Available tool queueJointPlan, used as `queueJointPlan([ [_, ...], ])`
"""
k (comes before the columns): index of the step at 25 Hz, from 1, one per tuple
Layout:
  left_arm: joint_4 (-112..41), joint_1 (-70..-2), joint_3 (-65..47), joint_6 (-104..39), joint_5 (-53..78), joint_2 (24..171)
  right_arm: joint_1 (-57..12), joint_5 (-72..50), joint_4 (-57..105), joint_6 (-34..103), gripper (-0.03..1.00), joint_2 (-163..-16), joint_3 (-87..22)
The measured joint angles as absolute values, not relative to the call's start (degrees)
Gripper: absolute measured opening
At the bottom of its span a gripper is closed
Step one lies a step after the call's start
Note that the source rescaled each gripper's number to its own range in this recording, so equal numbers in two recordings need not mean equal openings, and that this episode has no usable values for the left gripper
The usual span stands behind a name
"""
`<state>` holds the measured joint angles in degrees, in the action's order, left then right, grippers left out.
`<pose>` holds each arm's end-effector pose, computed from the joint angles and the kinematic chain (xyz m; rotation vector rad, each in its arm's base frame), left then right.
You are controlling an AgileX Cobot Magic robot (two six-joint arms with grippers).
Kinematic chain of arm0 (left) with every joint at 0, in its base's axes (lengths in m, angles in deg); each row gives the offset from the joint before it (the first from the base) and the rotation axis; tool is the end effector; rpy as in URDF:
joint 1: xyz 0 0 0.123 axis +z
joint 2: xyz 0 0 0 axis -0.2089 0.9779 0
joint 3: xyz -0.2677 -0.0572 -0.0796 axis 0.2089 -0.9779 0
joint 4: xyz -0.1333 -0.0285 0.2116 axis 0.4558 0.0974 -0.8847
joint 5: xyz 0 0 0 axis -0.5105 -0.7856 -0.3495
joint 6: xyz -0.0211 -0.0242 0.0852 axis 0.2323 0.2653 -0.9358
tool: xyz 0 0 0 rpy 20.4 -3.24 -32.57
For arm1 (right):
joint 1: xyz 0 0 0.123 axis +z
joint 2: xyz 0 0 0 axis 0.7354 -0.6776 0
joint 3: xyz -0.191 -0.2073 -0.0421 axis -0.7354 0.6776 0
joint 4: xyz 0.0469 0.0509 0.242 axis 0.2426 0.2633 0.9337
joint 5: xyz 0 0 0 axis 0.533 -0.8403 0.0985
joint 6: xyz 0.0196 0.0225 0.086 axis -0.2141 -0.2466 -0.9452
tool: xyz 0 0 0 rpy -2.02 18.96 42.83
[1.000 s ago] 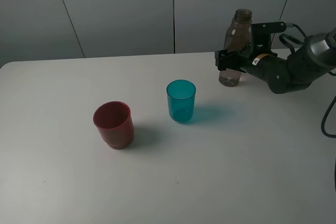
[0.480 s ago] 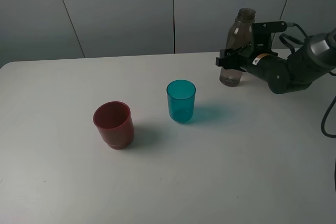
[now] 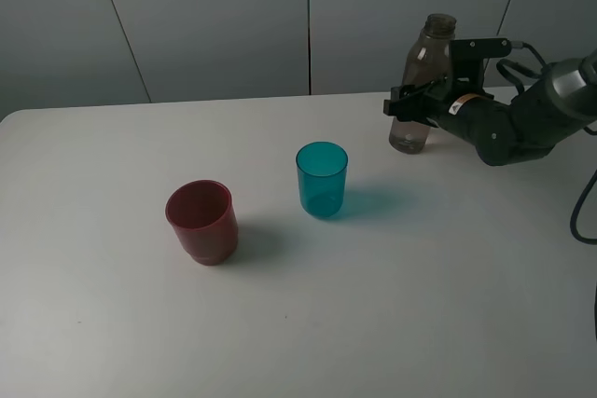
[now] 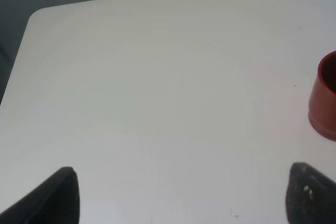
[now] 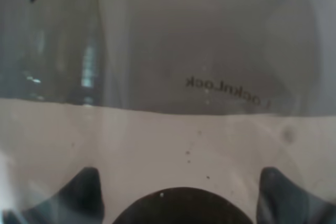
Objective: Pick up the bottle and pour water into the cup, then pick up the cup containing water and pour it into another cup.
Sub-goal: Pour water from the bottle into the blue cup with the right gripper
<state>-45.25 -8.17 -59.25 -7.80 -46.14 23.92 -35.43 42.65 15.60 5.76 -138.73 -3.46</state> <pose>-0.0079 -0.0053 0.2792 0.1023 2.0540 0.0738 0.3813 0.0809 0.0863 -0.1093 1.9504 0.2072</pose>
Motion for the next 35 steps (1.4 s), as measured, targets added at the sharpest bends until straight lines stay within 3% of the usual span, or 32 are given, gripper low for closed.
queueJointPlan([
  [10, -45.25, -8.17, -59.25, -7.8, -46.14, 23.92, -35.43, 36.59, 13.83, 5.26, 0.0, -130.97, -1.81],
  [20, -45.25, -8.17, -59.25, -7.8, -46.14, 23.92, -35.04, 36.46, 11.53, 6.16, 0.0, -117.73, 7.88],
  [28, -45.25, -8.17, -59.25, -7.8, -46.14, 23.92, -34.38, 36.22, 4.43, 13.18, 0.0, -116.12, 9.18],
  [35, -45.25, -8.17, -59.25, -7.8, -46.14, 23.92, -33.88, 36.22, 6.16, 29.32, 0.0, -116.12, 9.18],
])
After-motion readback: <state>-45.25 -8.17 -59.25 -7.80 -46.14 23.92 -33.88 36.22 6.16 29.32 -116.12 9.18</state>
